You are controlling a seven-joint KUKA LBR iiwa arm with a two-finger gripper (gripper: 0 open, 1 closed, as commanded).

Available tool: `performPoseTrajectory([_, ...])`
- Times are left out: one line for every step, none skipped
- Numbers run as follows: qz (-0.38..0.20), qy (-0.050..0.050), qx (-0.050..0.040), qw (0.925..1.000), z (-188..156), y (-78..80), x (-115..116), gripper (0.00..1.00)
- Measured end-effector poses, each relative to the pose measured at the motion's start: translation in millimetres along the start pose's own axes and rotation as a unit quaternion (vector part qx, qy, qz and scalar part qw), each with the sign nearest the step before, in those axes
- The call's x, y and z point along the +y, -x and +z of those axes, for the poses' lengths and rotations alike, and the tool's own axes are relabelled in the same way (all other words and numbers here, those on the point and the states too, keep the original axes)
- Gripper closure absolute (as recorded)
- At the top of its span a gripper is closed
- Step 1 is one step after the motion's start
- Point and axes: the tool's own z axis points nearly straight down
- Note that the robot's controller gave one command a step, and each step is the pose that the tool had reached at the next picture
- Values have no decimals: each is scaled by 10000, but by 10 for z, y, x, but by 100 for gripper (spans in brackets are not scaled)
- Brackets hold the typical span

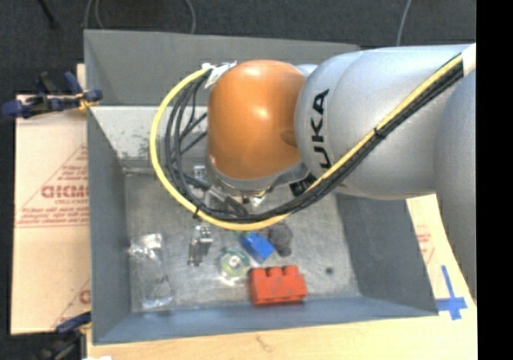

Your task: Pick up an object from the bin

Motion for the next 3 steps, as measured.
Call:
performPoseTrajectory([29,-16,12,10000,918,-243,-575,0])
performPoseTrajectory([-1358,13,-87,9907,1434,-258,-1120,0])
performPoseTrajectory([-1339,13,-114,9909,1412,-238,-1113,100])
